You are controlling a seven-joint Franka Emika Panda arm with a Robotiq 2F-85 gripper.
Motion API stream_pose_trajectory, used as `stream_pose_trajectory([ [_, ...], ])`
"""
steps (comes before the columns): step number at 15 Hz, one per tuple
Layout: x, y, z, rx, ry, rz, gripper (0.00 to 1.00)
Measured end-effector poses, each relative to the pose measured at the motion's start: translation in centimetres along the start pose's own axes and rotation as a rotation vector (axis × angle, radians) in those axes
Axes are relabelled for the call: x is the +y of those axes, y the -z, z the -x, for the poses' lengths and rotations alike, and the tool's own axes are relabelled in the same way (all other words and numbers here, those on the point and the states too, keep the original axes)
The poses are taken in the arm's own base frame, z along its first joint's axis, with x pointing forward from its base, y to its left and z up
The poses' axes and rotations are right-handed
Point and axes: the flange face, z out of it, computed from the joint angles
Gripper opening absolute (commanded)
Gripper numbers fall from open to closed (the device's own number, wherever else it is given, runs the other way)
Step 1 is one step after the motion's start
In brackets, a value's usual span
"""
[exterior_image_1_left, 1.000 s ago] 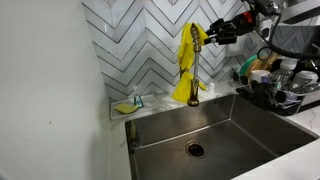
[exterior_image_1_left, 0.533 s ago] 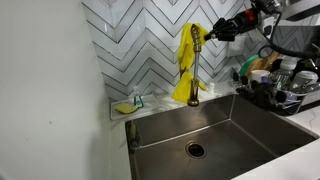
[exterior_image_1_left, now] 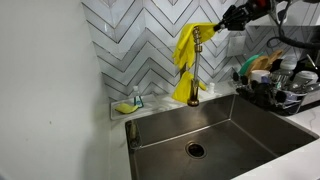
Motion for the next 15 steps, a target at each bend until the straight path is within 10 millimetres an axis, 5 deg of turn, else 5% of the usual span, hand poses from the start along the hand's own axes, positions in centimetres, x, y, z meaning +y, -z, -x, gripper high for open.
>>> stream_pose_trajectory([
  [15,-0.7,9.0,5.6,0.391,-0.020,-0.021,0.00],
])
